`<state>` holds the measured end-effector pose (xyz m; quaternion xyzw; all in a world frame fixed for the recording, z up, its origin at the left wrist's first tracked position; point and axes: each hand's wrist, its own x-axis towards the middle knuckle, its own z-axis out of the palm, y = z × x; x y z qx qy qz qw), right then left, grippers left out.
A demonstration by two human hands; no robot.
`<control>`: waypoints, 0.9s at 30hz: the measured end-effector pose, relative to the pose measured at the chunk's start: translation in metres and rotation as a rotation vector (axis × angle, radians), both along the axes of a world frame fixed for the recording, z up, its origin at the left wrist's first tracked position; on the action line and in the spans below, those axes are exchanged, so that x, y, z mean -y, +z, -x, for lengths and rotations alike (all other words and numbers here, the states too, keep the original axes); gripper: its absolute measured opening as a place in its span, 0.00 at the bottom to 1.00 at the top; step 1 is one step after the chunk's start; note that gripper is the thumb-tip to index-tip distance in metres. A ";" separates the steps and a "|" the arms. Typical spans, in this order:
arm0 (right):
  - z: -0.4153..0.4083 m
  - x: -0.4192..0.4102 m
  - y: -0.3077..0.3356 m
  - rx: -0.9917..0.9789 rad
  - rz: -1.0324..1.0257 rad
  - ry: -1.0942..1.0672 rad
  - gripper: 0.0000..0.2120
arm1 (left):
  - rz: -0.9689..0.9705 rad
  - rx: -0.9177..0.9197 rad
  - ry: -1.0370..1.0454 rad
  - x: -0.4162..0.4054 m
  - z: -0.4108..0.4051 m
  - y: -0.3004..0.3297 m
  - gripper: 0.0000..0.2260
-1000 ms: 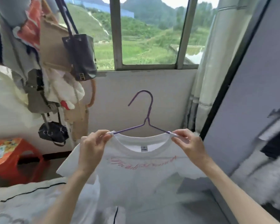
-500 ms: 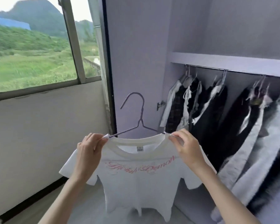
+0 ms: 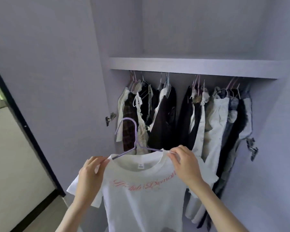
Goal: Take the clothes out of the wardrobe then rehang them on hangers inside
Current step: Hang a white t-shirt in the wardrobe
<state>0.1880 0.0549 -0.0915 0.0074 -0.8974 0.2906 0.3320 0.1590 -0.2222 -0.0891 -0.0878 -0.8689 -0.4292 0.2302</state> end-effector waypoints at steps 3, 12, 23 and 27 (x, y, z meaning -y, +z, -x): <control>-0.003 -0.022 -0.001 -0.036 -0.007 -0.093 0.18 | 0.086 0.010 -0.109 -0.014 0.020 -0.007 0.11; -0.008 -0.044 0.002 -0.122 -0.077 -0.256 0.14 | 0.139 0.055 -0.329 -0.042 0.072 -0.014 0.05; -0.006 -0.053 0.009 -0.246 -0.238 -0.362 0.18 | 0.010 -0.018 -0.388 -0.053 0.118 -0.005 0.06; -0.004 -0.046 0.003 -0.036 -0.065 -0.255 0.18 | 0.019 -0.079 -0.413 -0.050 0.133 -0.007 0.05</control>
